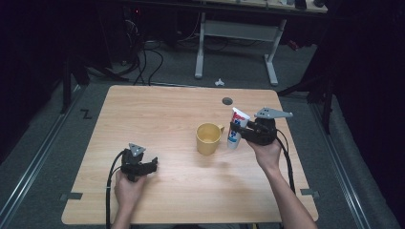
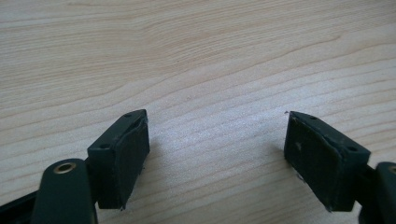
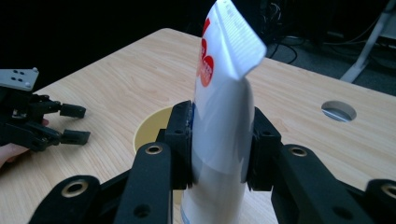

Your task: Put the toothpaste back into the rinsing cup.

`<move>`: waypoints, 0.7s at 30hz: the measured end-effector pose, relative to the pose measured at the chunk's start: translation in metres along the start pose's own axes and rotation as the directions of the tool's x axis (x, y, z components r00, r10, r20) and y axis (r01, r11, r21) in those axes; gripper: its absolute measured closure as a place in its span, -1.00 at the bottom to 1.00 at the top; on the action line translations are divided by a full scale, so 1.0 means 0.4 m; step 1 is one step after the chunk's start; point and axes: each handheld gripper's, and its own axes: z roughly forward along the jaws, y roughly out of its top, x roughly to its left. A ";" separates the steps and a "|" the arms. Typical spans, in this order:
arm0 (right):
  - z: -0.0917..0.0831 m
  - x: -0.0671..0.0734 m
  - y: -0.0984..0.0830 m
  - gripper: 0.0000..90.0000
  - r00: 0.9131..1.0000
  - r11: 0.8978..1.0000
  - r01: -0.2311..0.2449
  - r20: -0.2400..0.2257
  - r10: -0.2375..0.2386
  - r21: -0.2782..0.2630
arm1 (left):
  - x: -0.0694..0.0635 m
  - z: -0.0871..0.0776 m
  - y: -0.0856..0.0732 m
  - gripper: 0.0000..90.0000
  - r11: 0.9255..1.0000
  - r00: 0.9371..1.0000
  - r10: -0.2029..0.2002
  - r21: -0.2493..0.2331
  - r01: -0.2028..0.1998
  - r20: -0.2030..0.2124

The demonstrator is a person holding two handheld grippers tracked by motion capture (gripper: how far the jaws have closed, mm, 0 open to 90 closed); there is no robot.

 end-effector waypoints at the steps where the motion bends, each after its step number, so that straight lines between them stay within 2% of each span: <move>1: 0.000 0.002 0.003 0.51 1.000 1.000 -0.001 -0.003 0.001 0.000 | 0.000 0.000 0.000 -0.50 1.000 1.000 0.000 0.000 0.000 0.000; 8: 0.009 0.014 0.030 0.51 1.000 1.000 0.025 -0.020 -0.025 0.002 | 0.000 0.000 0.000 -0.50 1.000 1.000 0.001 0.000 -0.001 -0.001; 21: 0.010 0.019 0.072 0.51 0.998 1.000 0.019 -0.056 -0.020 -0.018 | 0.000 0.000 0.000 -0.50 1.000 1.000 0.001 0.000 -0.001 -0.001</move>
